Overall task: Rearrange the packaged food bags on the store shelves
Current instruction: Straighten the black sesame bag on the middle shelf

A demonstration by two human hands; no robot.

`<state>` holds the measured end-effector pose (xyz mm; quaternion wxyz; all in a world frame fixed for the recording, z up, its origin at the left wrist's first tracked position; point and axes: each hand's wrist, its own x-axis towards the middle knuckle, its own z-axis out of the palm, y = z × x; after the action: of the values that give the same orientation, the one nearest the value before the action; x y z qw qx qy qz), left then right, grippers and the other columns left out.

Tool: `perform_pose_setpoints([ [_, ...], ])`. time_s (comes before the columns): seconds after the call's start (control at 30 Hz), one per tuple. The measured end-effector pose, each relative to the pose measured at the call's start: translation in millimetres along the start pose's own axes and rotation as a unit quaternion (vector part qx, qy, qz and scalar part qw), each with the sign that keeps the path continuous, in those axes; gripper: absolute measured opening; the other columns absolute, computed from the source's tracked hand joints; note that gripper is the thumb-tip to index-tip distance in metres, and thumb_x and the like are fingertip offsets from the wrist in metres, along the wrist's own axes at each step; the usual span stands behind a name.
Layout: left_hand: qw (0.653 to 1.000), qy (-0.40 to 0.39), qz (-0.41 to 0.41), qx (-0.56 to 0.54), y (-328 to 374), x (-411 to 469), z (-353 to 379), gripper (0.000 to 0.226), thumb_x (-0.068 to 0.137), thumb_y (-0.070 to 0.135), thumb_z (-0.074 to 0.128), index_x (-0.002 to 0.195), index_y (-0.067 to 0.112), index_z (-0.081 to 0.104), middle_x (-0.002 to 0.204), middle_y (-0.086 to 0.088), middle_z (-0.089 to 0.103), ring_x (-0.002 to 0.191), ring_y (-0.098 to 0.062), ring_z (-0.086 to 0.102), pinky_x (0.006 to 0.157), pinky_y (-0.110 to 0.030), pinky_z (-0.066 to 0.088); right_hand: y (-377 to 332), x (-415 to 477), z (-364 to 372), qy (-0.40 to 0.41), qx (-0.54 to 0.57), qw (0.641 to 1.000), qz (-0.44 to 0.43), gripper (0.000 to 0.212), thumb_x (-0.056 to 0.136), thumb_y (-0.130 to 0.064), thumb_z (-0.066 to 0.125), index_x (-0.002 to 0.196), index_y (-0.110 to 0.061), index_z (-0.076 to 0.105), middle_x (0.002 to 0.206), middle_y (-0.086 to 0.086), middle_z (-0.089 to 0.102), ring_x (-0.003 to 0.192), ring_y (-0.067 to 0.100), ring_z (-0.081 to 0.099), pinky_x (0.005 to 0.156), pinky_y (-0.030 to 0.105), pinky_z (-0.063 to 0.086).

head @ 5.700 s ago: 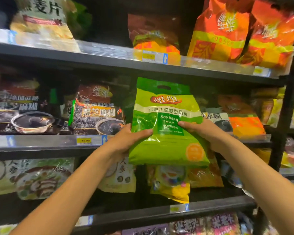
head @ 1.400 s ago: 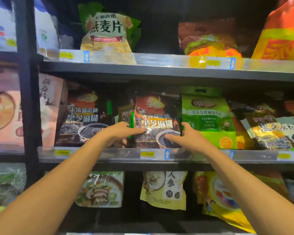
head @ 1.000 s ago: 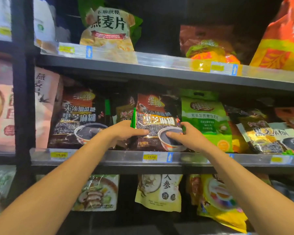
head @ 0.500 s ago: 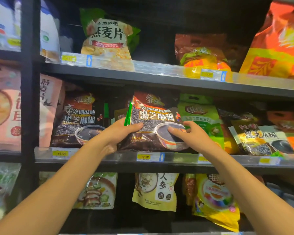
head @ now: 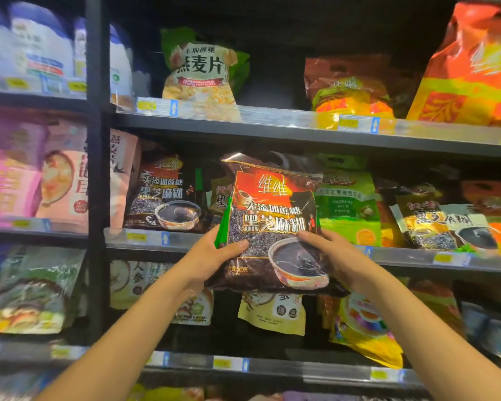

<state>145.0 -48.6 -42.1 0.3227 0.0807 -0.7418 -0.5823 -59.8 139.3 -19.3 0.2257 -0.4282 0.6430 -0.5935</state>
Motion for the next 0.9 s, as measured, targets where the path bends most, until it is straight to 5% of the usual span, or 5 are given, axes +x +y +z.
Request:
perform_pose_setpoints([
  [0.13,0.999,0.026,0.004,-0.021,4,-24,1,0.034,0.096,0.021,0.07,0.128,0.028,0.062,0.115,0.003,0.079,0.103,-0.019,0.076,0.081,-0.027,0.058,-7,-15,9,-0.029,-0.017,0.999,-0.023,0.088,0.053,-0.066,0.092,0.127,-0.03,0.063,0.115,-0.001,0.079,0.106,0.024,0.076,0.108,0.051,0.051],
  [0.43,0.996,0.083,-0.03,-0.018,8,-56,-36,0.037,0.092,0.032,0.076,0.127,0.028,0.065,0.118,-0.003,0.078,0.109,-0.028,0.074,0.104,-0.051,0.053,-23,-15,52,-0.038,-0.036,0.997,-0.049,0.049,0.078,-0.042,0.087,0.118,-0.022,0.068,0.108,0.006,0.08,0.103,0.031,0.076,0.102,0.052,0.056],
  [0.63,0.994,0.104,-0.033,0.007,18,-51,-78,0.032,0.093,0.035,0.074,0.122,0.031,0.062,0.109,-0.001,0.08,0.098,-0.021,0.077,0.081,-0.032,0.06,-42,13,93,-0.05,-0.047,0.996,-0.052,0.037,0.085,-0.038,0.082,0.115,-0.021,0.07,0.103,0.0,0.081,0.092,0.018,0.079,0.087,0.036,0.058],
  [0.77,0.991,0.125,-0.03,0.045,25,-35,-119,0.038,0.089,0.044,0.076,0.122,0.032,0.063,0.111,0.001,0.079,0.101,-0.019,0.076,0.091,-0.036,0.057,-54,43,121,-0.045,-0.058,0.996,-0.051,0.02,0.088,-0.038,0.079,0.102,-0.027,0.068,0.092,-0.01,0.08,0.079,0.004,0.076,0.07,0.022,0.052],
  [0.9,0.99,0.121,-0.025,0.065,33,-15,-158,0.035,0.092,0.041,0.074,0.123,0.03,0.062,0.109,0.004,0.079,0.098,-0.015,0.076,0.085,-0.03,0.056,-67,75,149,-0.054,-0.065,0.996,-0.042,0.028,0.089,-0.042,0.076,0.107,-0.021,0.073,0.089,-0.006,0.081,0.08,0.009,0.076,0.072,0.023,0.052],
])
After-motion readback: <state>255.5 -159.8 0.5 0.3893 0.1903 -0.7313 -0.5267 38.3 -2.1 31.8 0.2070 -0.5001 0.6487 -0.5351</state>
